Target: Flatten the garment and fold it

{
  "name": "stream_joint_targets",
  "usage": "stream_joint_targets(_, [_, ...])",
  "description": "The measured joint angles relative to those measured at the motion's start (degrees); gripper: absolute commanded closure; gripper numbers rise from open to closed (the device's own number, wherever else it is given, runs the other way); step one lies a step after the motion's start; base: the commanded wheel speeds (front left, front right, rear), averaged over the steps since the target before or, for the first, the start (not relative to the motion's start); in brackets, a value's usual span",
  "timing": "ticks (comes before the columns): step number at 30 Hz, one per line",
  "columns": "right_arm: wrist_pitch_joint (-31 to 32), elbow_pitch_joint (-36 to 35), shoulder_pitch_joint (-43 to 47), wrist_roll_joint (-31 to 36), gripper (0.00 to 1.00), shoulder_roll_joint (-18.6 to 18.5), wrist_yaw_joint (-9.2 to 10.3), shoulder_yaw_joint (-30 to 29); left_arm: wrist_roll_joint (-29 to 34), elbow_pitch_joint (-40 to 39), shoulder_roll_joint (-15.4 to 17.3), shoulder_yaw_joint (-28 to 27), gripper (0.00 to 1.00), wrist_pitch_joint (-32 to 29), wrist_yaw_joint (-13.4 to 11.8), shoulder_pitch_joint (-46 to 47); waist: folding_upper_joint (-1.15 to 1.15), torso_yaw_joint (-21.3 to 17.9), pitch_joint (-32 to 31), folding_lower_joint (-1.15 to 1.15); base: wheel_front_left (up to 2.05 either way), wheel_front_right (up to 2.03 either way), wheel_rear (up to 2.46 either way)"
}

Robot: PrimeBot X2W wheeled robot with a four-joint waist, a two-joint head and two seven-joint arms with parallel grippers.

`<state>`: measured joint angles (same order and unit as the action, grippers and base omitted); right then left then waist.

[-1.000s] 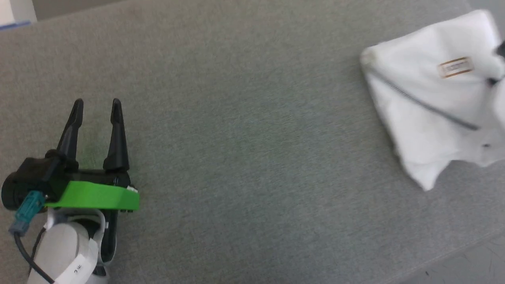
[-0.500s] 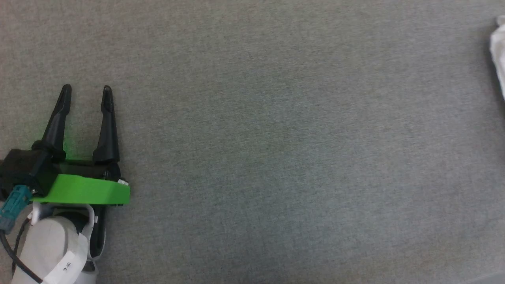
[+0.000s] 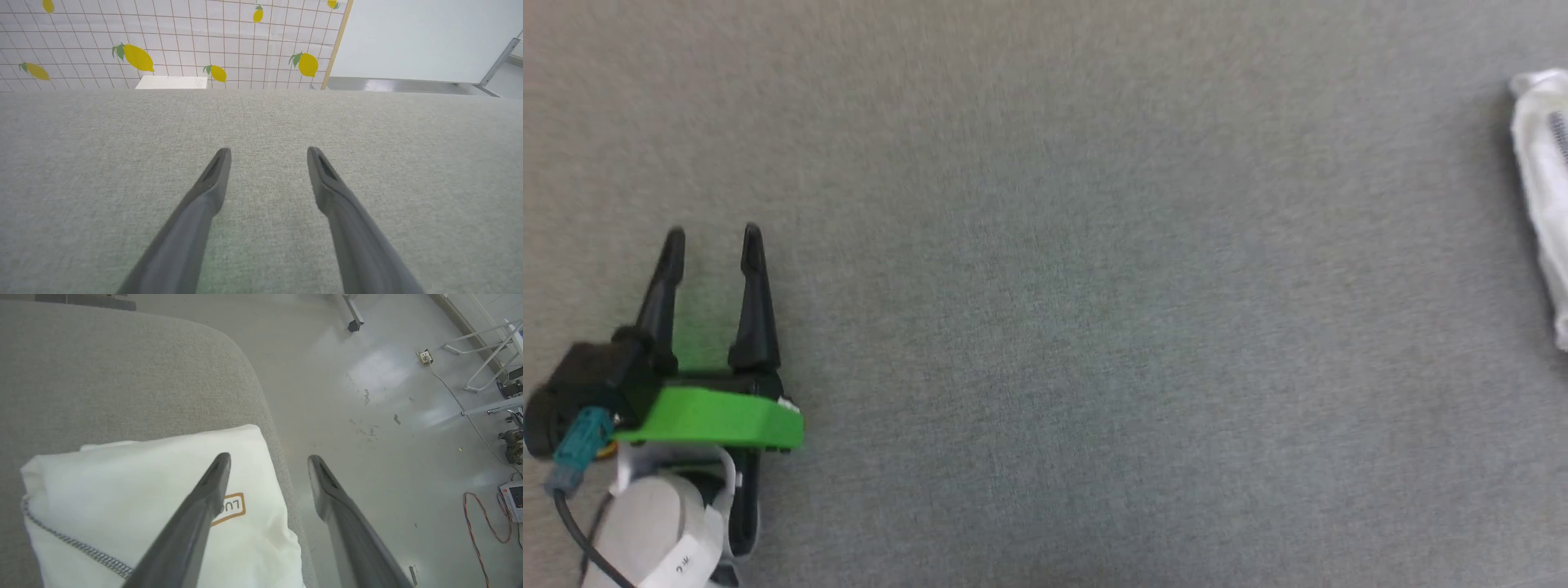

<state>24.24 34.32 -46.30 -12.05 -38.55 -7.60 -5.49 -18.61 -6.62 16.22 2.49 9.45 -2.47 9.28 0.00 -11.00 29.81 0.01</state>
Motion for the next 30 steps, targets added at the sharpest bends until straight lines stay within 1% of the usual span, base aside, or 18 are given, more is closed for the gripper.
stream_joint_targets(1, [-1.3,-1.7,-0.1,-0.1,0.0,0.6,0.0,-0.1,-0.5,0.5,-0.3,0.0,0.0,0.3,-0.1,-0.5,0.0,0.0,-1.1,0.0,0.0,0.0,0.0])
stream_joint_targets(2, [-4.5,-6.5,-0.1,-1.8,0.0,2.6,0.0,0.1,-1.2,1.6,-1.0,0.0,0.0,1.3,-0.1,-1.3,0.0,0.2,-4.3,-0.01,0.0,0.0,0.0])
stream_joint_targets(7, [-8.1,-15.1,1.0,-4.8,0.0,6.7,0.0,3.2,-1.7,2.9,-2.0,0.0,0.0,2.4,-0.2,-2.6,0.0,1.0,-9.7,-0.01,0.0,0.0,0.0])
stream_joint_targets(8, [-8.8,-17.0,1.7,-6.0,0.0,7.9,0.01,3.3,-1.9,3.0,-2.2,0.0,0.0,2.5,-0.2,-2.8,0.0,1.2,-10.9,-0.01,0.0,0.0,0.0])
stream_joint_targets(11, [-11.4,-22.0,4.4,-6.6,0.0,11.3,0.0,3.6,-2.1,3.4,-2.7,-0.1,0.0,2.9,-0.6,-3.3,0.0,2.2,-13.9,-0.01,0.0,0.0,0.0])
stream_joint_targets(14, [-14.2,-27.0,7.8,-6.3,0.0,16.2,0.02,3.0,-2.2,3.8,-3.3,-0.1,0.0,3.2,-0.7,-3.8,0.0,3.3,-16.6,-0.01,0.0,0.0,0.0])
stream_joint_targets(16, [-16.3,-30.1,10.6,-5.4,0.0,20.4,0.03,2.9,-2.5,3.9,-3.5,-0.2,0.0,3.3,-0.8,-4.3,0.0,4.3,-18.4,-0.01,0.0,0.0,0.0])
stream_joint_targets(22, [-24.1,-34.6,18.4,-2.4,0.0,31.3,0.03,0.8,-3.2,4.3,-3.9,0.0,0.0,3.3,-1.5,-5.2,0.0,6.9,-22.3,-0.01,0.0,0.0,0.0])
stream_joint_targets(24, [-26.8,-35.2,20.8,-2.1,0.0,34.1,0.02,-0.6,-3.2,4.4,-4.2,0.2,0.0,3.3,-1.7,-5.2,0.0,7.8,-23.2,-0.01,0.0,0.0,0.0])
stream_joint_targets(29, [-32.9,-35.0,26.2,-0.1,0.0,35.5,0.02,-0.6,-3.2,5.4,-5.1,0.8,0.0,3.4,-2.3,-5.2,0.0,9.5,-24.8,-0.01,0.0,0.0,0.0])
stream_joint_targets(30, [-34.0,-34.4,27.4,-0.5,0.0,35.5,0.02,-0.6,-3.2,5.7,-5.3,0.9,0.0,3.7,-2.5,-5.2,0.0,9.8,-25.0,-0.01,0.0,0.0,0.0])
